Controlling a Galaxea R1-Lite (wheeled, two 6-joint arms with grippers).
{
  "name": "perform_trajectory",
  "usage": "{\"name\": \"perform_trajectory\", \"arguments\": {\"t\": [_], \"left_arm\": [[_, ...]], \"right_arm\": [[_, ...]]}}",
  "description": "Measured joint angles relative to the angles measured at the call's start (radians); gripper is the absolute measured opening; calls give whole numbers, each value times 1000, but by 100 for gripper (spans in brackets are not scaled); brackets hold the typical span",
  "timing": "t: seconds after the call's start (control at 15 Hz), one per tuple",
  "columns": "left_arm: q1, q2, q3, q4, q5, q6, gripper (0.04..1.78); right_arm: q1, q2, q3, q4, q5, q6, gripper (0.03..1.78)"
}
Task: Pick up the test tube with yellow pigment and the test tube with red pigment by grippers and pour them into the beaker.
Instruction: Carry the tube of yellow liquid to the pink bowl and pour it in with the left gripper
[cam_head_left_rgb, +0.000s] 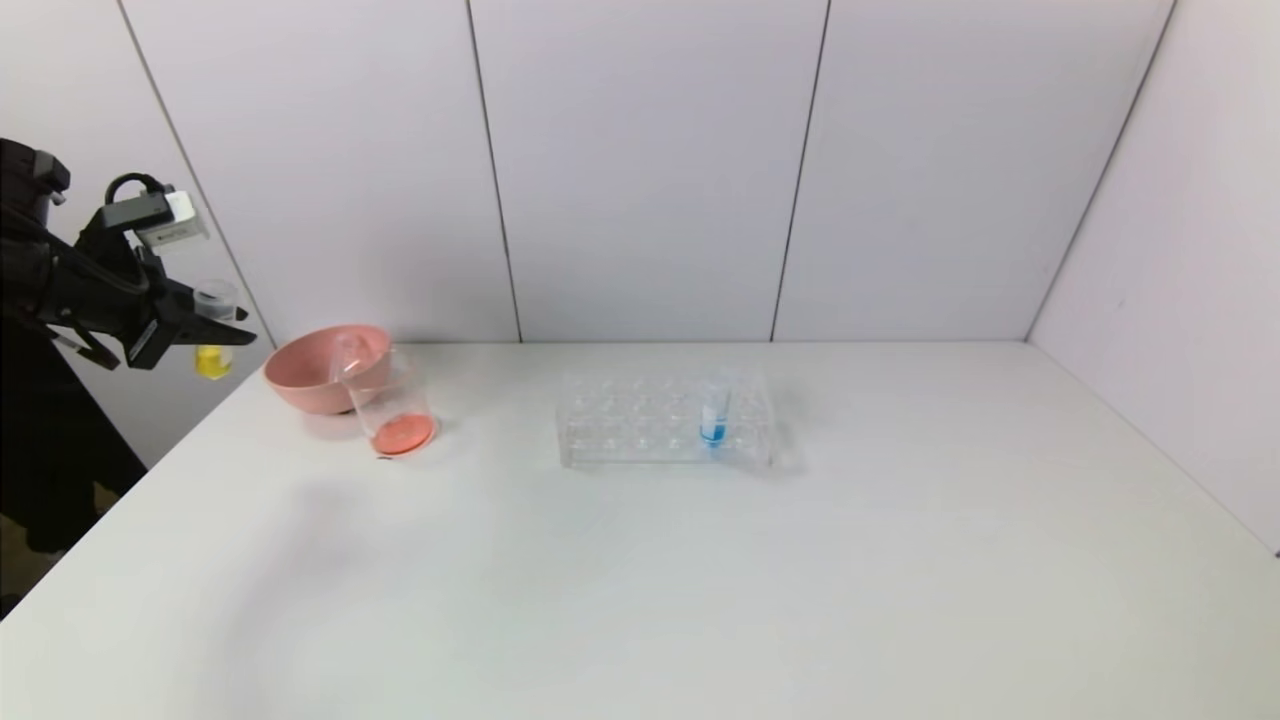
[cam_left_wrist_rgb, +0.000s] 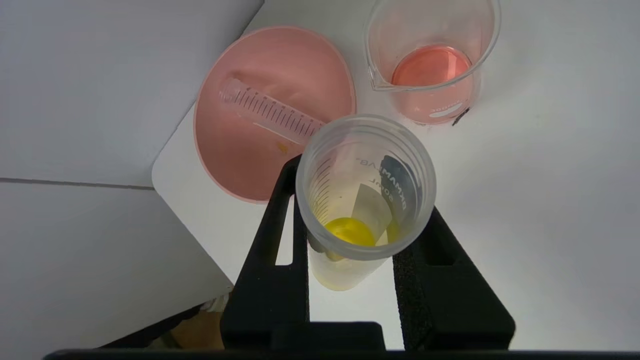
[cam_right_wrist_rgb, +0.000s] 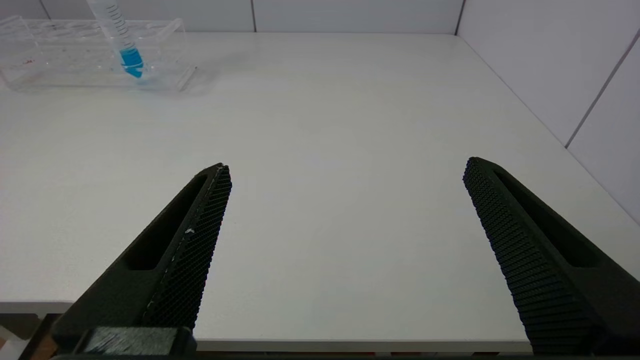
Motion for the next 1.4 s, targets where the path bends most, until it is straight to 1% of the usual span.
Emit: {"name": "perform_trajectory", "arguments": {"t": [0.47, 0.8, 1.13, 1.4], "left_arm": [[-19, 26, -21, 14, 8, 15, 49], [-22, 47, -8, 5, 4, 158, 49], [-23, 54, -18, 4, 11, 166, 49], [-46, 51, -24, 16, 24, 161, 49]], "right_arm": [[0, 0, 0, 0, 0, 0, 170], [0, 0, 0, 0, 0, 0, 170], [0, 0, 0, 0, 0, 0, 170], [0, 0, 0, 0, 0, 0, 170]]}}
